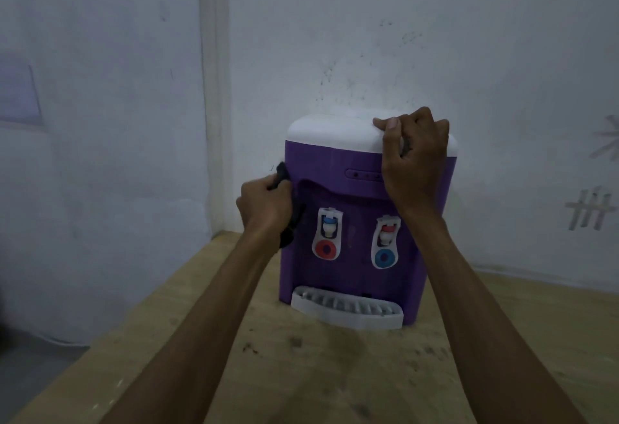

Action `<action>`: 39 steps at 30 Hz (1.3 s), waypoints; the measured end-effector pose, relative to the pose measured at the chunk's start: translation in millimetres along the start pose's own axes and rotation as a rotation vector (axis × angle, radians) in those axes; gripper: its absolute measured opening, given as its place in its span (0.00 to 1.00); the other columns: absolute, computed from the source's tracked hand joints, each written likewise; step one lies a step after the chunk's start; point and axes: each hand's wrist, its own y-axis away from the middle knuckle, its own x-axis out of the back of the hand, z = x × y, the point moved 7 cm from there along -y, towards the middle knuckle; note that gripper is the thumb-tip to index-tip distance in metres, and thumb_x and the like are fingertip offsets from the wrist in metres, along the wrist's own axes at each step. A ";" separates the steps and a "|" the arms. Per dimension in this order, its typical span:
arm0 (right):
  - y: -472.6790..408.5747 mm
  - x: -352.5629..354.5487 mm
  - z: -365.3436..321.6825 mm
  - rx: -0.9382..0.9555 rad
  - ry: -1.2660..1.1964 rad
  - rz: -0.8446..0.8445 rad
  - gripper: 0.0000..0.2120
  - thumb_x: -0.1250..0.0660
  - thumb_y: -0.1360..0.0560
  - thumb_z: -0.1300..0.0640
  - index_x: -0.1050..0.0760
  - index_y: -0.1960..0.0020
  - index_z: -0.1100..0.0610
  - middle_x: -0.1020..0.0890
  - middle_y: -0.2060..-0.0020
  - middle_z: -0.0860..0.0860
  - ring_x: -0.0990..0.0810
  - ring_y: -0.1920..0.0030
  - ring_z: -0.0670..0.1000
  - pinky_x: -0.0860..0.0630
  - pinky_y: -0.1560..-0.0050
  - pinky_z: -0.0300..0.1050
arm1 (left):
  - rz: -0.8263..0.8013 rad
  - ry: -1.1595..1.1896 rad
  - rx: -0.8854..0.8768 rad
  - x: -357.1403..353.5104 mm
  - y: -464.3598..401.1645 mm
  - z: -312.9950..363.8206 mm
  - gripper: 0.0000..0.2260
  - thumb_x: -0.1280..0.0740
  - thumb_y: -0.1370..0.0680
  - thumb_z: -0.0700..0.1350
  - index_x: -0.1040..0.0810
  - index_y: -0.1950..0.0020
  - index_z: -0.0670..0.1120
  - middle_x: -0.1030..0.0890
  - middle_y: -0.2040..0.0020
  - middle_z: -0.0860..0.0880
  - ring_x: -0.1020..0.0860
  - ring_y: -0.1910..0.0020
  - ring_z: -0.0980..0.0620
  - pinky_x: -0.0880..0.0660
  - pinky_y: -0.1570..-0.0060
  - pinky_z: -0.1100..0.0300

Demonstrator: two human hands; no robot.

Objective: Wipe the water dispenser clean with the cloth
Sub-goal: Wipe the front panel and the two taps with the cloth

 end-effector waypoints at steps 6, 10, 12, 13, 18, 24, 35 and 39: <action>-0.4 2.5 -2.9 0.036 -0.008 -0.004 0.15 0.40 0.16 0.57 0.14 0.47 0.57 0.21 0.56 0.48 0.30 0.53 0.49 0.35 0.54 0.42 | -0.018 0.033 -0.186 -1.2 -10.8 40.6 0.15 0.34 0.19 0.41 0.19 0.55 0.61 0.18 0.61 0.60 0.18 0.59 0.56 0.20 0.64 0.65; -1.5 3.3 -2.6 0.037 -0.008 -0.024 0.15 0.40 0.16 0.57 0.14 0.46 0.57 0.21 0.56 0.49 0.29 0.54 0.50 0.34 0.53 0.43 | -0.039 0.194 -0.133 5.0 -9.1 23.1 0.17 0.33 0.20 0.41 0.16 0.49 0.65 0.14 0.57 0.60 0.15 0.53 0.53 0.16 0.50 0.54; -3.0 3.9 -2.4 0.050 0.005 -0.064 0.16 0.41 0.15 0.56 0.15 0.45 0.57 0.21 0.55 0.50 0.28 0.53 0.50 0.35 0.51 0.42 | -0.004 0.313 -0.082 10.9 -7.1 16.5 0.17 0.32 0.20 0.40 0.15 0.58 0.63 0.13 0.56 0.54 0.15 0.51 0.48 0.16 0.48 0.47; -2.8 4.5 -2.7 0.061 0.014 -0.099 0.16 0.42 0.15 0.55 0.15 0.43 0.57 0.21 0.54 0.50 0.28 0.52 0.51 0.35 0.50 0.41 | 0.012 0.361 -0.073 13.0 -4.2 14.6 0.17 0.32 0.20 0.40 0.14 0.61 0.61 0.13 0.57 0.53 0.15 0.52 0.46 0.16 0.49 0.46; 27.8 13.1 -16.3 0.016 0.148 -0.247 0.20 0.46 0.14 0.47 0.23 0.31 0.53 0.31 0.33 0.54 0.33 0.34 0.53 0.34 0.33 0.43 | -0.039 0.487 -0.104 6.8 21.4 6.6 0.09 0.33 0.19 0.41 0.13 0.51 0.50 0.14 0.55 0.47 0.18 0.55 0.48 0.21 0.59 0.54; 77.7 23.1 -38.9 -0.275 -0.310 -0.272 0.19 0.51 0.14 0.43 0.24 0.43 0.49 0.19 0.54 0.46 0.18 0.53 0.49 0.21 0.52 0.59 | -0.202 0.388 -0.246 -27.1 34.7 35.4 0.06 0.32 0.18 0.42 0.21 0.42 0.46 0.13 0.58 0.53 0.16 0.59 0.54 0.18 0.62 0.58; 76.4 18.1 -25.9 -0.802 -1.148 -0.418 0.22 0.39 0.19 0.51 0.28 0.27 0.56 0.16 0.37 0.54 0.18 0.35 0.53 0.20 0.41 0.44 | -0.438 0.330 -0.440 -82.0 57.1 65.4 0.09 0.29 0.19 0.50 0.21 0.40 0.61 0.25 0.28 0.60 0.24 0.32 0.59 0.21 0.37 0.55; 72.0 33.0 -6.4 -0.840 -1.007 -0.263 0.14 0.34 0.20 0.53 0.23 0.35 0.50 0.13 0.47 0.52 0.13 0.48 0.53 0.17 0.55 0.44 | -0.364 0.170 -0.561 -85.3 61.6 62.1 0.11 0.32 0.23 0.60 0.20 0.40 0.65 0.33 0.24 0.68 0.33 0.24 0.51 0.26 0.31 0.46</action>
